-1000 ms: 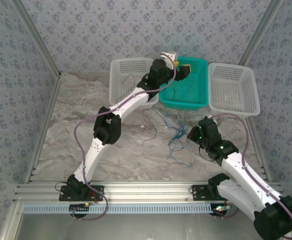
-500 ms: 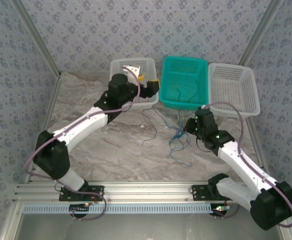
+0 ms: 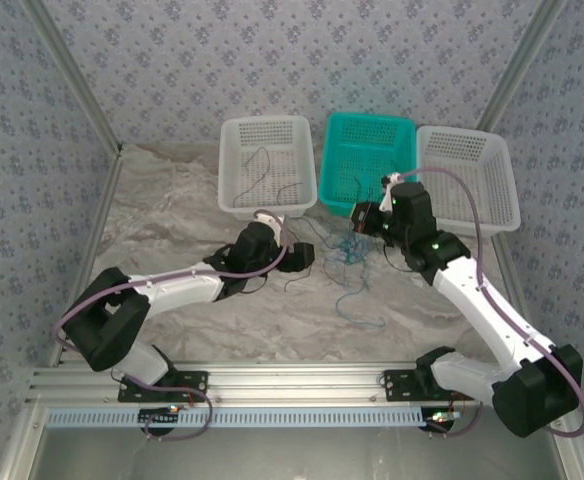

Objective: Untangle the cables

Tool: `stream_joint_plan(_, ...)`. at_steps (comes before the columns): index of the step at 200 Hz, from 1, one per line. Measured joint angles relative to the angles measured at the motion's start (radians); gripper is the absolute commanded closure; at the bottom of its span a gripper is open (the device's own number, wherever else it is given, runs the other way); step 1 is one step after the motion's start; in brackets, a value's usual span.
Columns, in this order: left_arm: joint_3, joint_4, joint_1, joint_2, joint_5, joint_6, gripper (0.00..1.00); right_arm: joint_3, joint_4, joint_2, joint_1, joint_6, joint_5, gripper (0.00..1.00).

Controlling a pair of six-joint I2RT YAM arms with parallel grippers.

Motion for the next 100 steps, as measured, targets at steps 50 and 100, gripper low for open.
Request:
stream_joint_plan(50,0.033,0.043,-0.059,-0.051,0.101,0.122,0.11,0.034,0.000,0.040,0.026,0.017,-0.015,1.00)
stream_joint_plan(100,0.063,0.013,-0.057,-0.079,0.083,0.242,0.12,0.034,0.000,0.048,0.074,0.031,-0.015,1.00)
